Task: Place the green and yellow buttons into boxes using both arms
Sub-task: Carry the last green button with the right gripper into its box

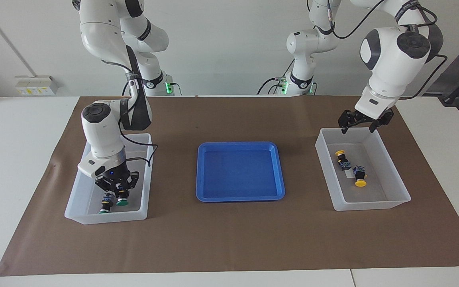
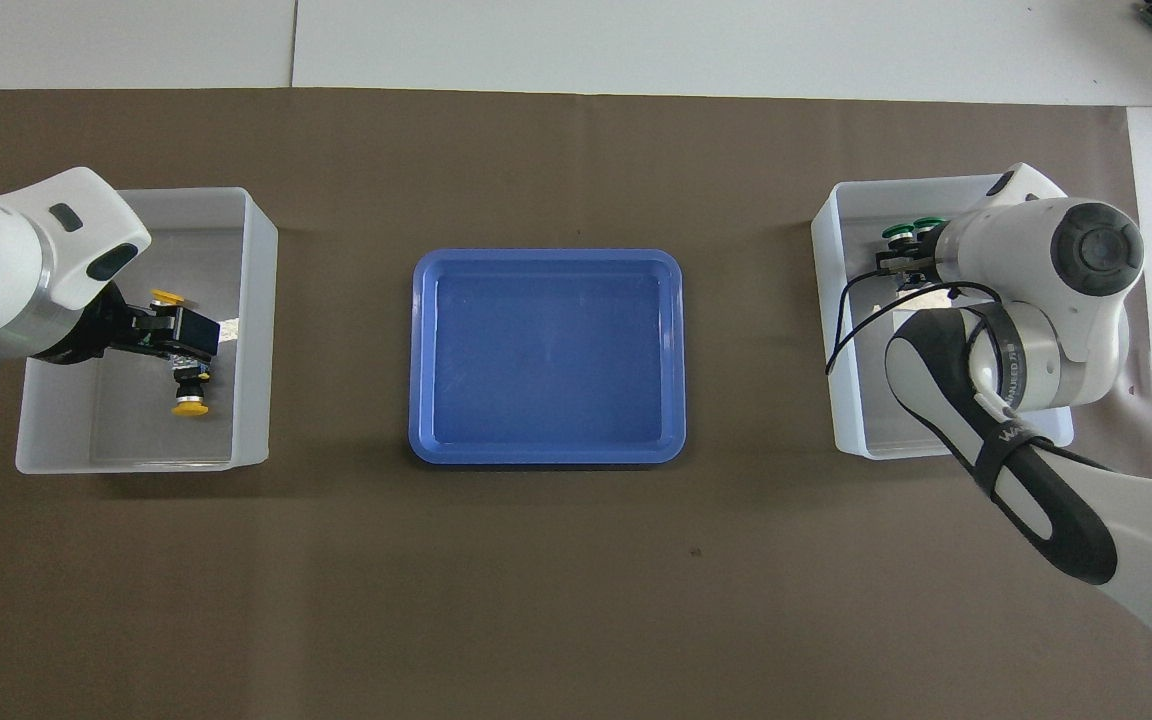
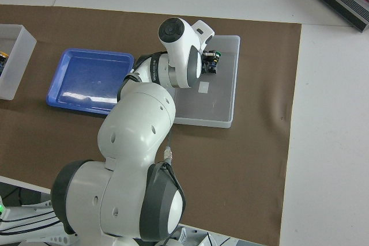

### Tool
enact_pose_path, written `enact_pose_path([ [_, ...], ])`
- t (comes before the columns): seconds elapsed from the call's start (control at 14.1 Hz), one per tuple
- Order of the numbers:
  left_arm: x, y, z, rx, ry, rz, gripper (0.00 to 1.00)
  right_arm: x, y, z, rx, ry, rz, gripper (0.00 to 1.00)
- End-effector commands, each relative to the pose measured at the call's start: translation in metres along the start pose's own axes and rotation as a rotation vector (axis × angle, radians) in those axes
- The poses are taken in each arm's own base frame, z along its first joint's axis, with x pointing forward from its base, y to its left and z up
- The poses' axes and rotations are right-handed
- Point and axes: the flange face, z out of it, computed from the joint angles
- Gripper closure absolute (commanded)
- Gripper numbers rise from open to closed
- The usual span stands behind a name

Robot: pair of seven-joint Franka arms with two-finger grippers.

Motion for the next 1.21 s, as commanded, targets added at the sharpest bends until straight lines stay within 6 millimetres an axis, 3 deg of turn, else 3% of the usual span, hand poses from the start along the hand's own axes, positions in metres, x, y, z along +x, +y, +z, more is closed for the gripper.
enact_pose_path([
  [0.0, -0.012, -0.013, -0.035, -0.032, -0.007, -0.039, 0.0, 0.0, 0.012, 0.0, 0.009, 0.023, 0.066, 0.12],
  [0.07, -0.013, -0.019, -0.045, -0.043, -0.013, -0.05, 0.0, 0.001, 0.011, -0.001, 0.01, 0.025, 0.091, 0.0],
  [0.21, -0.016, -0.024, -0.063, -0.053, -0.01, -0.058, 0.0, 0.004, 0.009, -0.007, 0.01, 0.034, 0.126, 0.0],
  [0.43, -0.017, -0.036, -0.093, -0.053, 0.004, -0.065, 0.0, 0.013, 0.01, -0.043, 0.001, 0.026, 0.123, 0.0],
  [0.5, -0.017, -0.044, -0.092, -0.055, 0.001, -0.071, 0.0, 0.016, 0.008, -0.065, -0.003, 0.016, 0.121, 0.0],
  [0.71, -0.02, -0.044, -0.09, -0.056, -0.004, -0.02, 0.0, 0.012, 0.008, -0.124, 0.012, -0.043, 0.15, 0.0],
  [0.92, -0.024, -0.04, -0.083, -0.055, -0.019, -0.013, 0.0, -0.001, -0.005, -0.193, 0.06, -0.103, 0.173, 0.0],
  [1.13, -0.031, -0.038, -0.081, -0.059, -0.019, -0.017, 0.0, -0.008, -0.015, -0.25, 0.077, -0.147, 0.16, 0.0],
])
